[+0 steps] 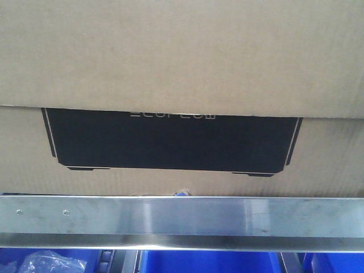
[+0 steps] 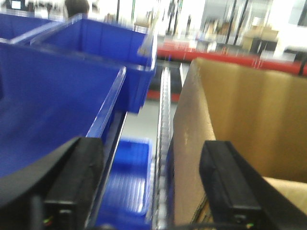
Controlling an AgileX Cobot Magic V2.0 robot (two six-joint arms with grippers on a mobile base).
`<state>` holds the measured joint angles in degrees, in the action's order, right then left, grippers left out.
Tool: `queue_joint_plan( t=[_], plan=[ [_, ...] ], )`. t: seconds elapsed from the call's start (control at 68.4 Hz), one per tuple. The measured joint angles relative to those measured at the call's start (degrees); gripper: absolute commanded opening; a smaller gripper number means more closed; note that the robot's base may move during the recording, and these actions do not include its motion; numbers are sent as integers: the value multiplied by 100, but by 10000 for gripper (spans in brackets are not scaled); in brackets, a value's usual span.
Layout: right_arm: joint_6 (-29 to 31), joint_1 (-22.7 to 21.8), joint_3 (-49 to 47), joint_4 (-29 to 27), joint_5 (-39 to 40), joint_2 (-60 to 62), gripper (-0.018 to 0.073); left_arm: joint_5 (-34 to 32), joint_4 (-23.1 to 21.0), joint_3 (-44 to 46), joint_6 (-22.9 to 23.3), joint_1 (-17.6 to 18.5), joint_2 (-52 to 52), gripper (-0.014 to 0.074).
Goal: Grab box from left shelf to table start
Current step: 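Clamp the cardboard box side walls with both grippers on the shelf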
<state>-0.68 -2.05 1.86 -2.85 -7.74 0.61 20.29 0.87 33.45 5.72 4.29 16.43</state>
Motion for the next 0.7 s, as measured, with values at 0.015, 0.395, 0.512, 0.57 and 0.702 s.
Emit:
queue_joint_plan(
  t=[0.015,0.395,0.512,0.57,0.702],
  plan=[
    [0,0,0,0,9,0,58,114,0,105,-27,0,113,372],
    [0,0,0,0,13,0,58,2873,-458,3271,-916,558,2635,372],
    [0,0,0,0,36,0,58,3309,-492,3788,-928,845,3360,372],
    [0,0,0,0,39,0,58,3527,-501,3997,-936,887,3714,372],
    [0,0,0,0,39,0,58,3874,-341,4356,-817,900,4476,372]
  ],
)
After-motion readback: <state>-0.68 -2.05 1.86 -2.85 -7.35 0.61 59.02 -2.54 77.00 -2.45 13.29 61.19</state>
